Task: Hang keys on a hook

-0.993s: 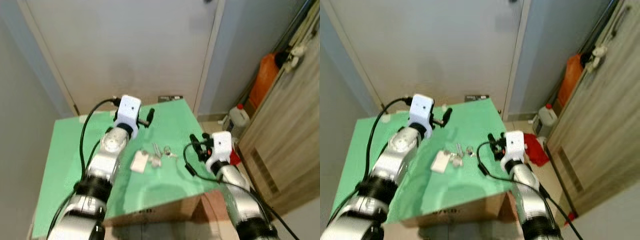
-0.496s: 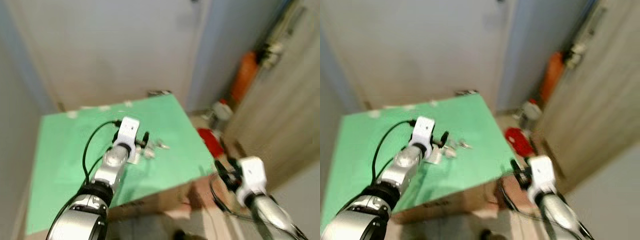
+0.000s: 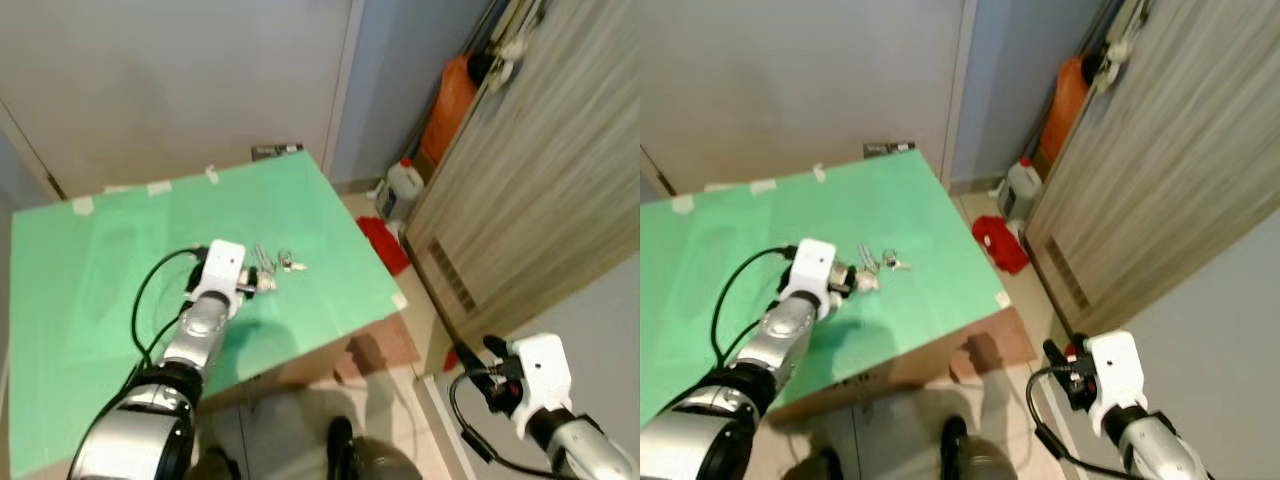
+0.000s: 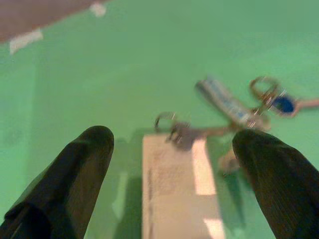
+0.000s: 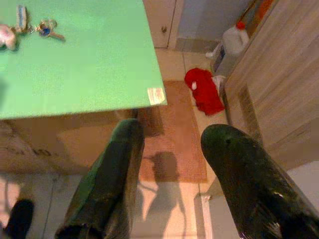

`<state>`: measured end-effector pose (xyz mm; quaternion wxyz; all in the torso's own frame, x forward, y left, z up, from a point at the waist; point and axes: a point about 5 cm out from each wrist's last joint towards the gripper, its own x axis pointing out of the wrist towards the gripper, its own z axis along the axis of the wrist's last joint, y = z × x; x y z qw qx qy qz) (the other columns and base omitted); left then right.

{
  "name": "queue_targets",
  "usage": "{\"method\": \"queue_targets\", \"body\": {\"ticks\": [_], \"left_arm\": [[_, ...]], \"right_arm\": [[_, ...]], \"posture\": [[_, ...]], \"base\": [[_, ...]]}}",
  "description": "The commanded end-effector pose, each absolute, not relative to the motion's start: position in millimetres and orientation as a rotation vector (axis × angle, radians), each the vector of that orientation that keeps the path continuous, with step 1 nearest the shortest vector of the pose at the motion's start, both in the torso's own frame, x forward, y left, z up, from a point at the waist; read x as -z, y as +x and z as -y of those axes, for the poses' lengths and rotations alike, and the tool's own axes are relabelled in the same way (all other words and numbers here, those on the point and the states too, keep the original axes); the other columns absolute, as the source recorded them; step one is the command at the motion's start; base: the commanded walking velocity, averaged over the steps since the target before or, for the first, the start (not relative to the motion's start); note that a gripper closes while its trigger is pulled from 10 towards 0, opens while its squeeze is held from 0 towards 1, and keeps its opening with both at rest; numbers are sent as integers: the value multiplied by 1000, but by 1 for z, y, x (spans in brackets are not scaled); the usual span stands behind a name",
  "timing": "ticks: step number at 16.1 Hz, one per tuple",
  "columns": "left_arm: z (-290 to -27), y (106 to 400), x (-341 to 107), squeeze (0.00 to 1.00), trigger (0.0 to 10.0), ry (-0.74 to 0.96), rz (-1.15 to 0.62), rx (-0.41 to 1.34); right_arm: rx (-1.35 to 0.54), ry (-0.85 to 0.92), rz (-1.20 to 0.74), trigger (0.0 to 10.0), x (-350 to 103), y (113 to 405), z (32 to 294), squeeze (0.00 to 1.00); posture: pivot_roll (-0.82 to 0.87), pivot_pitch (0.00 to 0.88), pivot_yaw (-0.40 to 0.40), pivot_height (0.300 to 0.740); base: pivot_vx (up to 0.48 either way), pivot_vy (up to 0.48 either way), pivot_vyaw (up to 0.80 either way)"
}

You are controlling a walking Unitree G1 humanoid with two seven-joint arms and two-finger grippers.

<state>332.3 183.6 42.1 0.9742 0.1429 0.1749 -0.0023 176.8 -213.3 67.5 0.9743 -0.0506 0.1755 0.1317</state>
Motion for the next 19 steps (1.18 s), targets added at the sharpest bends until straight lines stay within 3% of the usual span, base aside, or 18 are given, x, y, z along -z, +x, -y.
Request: {"method": "queue_targets", "body": {"ticks": [1, 5, 11, 19], "left_arm": [[-182, 331, -40, 0, 10000, 281, -357, 4], [-181, 330, -38, 0, 10000, 236, -351, 44], [-179, 338, -52, 0, 10000, 275, -272, 47], [-149, 343, -56, 0, 10000, 278, -254, 154]], "right_arm": [[-256, -108, -360, 10000, -72, 175, 219, 0], [-262, -114, -400, 10000, -72, 164, 220, 0], [-271, -87, -438, 10000, -64, 154, 211, 0], [-263, -73, -454, 10000, -62, 150, 210, 0]], "posture": [[-258, 202, -125, 740], [-276, 224, -133, 740], [-253, 189, -101, 740], [-260, 212, -85, 740]], "base": [[0, 0, 0], [0, 0, 0], [0, 0, 0], [0, 0, 0]]}}
